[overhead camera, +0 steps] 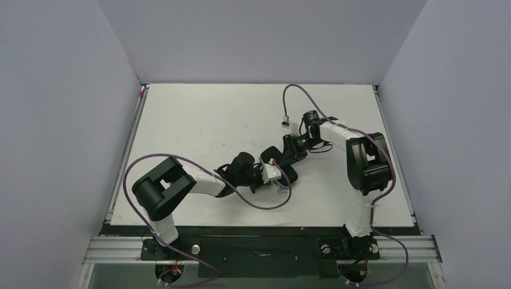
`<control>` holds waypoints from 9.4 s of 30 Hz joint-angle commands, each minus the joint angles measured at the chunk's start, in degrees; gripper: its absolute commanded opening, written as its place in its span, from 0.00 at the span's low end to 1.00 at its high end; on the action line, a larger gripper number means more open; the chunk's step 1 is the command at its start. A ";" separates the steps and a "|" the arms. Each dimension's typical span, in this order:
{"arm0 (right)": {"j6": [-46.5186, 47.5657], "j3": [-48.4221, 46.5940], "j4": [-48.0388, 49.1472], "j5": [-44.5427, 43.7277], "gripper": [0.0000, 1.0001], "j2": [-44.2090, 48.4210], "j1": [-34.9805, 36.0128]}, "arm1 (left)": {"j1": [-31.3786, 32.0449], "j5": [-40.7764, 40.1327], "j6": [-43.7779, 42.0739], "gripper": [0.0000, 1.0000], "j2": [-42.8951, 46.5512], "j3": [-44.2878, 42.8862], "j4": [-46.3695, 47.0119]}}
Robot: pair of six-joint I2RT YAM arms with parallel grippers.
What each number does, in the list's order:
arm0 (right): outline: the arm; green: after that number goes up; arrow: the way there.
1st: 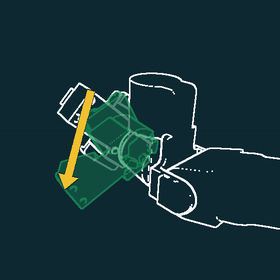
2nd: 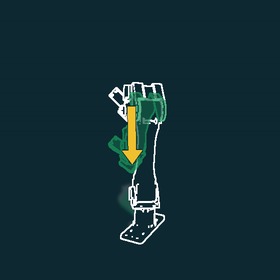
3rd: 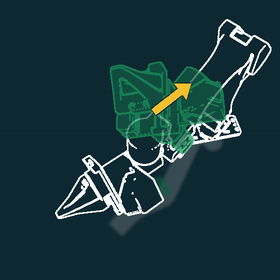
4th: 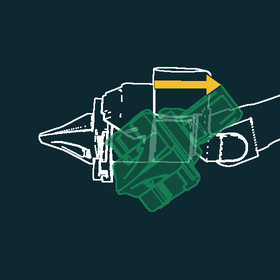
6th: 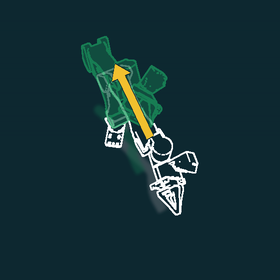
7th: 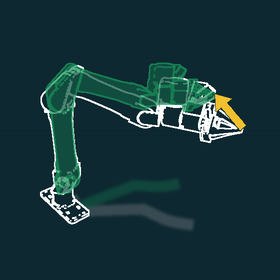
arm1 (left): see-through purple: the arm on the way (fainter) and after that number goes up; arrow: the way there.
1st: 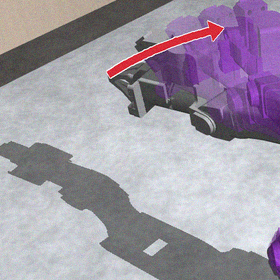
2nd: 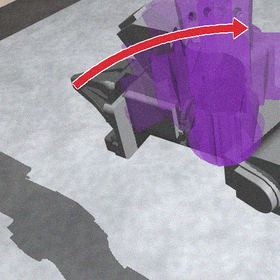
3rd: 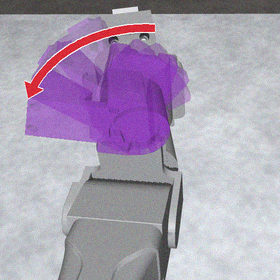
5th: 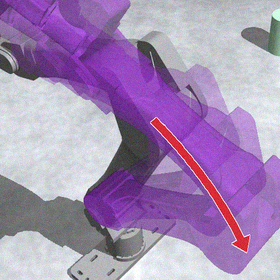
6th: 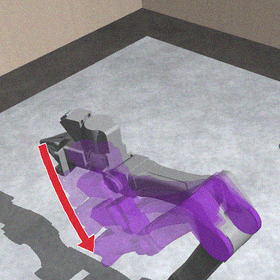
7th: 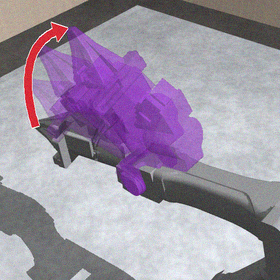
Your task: Open the umbrella
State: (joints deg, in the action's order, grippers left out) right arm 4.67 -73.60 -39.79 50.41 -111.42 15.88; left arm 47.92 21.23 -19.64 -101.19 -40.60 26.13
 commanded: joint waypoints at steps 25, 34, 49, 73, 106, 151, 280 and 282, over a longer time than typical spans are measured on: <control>7.27 -2.89 -5.20 4.09 0.46 9.46 5.20 | -17.00 -5.94 35.00 0.83 18.69 -1.68 -17.60; 6.73 -0.28 -3.01 3.82 0.49 11.47 11.11 | -25.08 -4.28 48.95 0.98 19.85 -0.66 -16.98; -4.38 9.63 18.27 -4.27 0.69 14.97 19.17 | -23.49 -0.40 58.86 0.97 10.66 -6.96 -17.70; -3.47 10.96 12.44 -35.81 0.65 22.15 15.83 | -19.62 -2.23 57.68 0.21 1.79 -8.75 -24.14; -25.49 10.33 31.38 -24.51 0.00 7.08 21.68 | -38.53 0.39 51.61 0.65 11.10 -8.05 -28.62; -48.39 -42.18 60.12 -16.90 0.00 -14.40 34.05 | -75.56 11.34 43.27 0.97 24.13 -41.73 -47.00; -48.30 0.80 50.69 -28.37 0.00 37.82 3.36 | -18.15 26.21 45.81 0.83 10.58 -44.31 -15.39; -49.18 0.07 50.69 -27.54 0.00 38.03 2.09 | -20.79 24.36 43.08 0.95 12.75 -42.04 -17.31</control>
State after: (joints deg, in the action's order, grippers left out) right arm -43.31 -69.43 6.48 25.23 -74.02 20.95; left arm 32.10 48.16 29.80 -94.70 -83.40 13.47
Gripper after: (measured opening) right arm 0.275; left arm 0.858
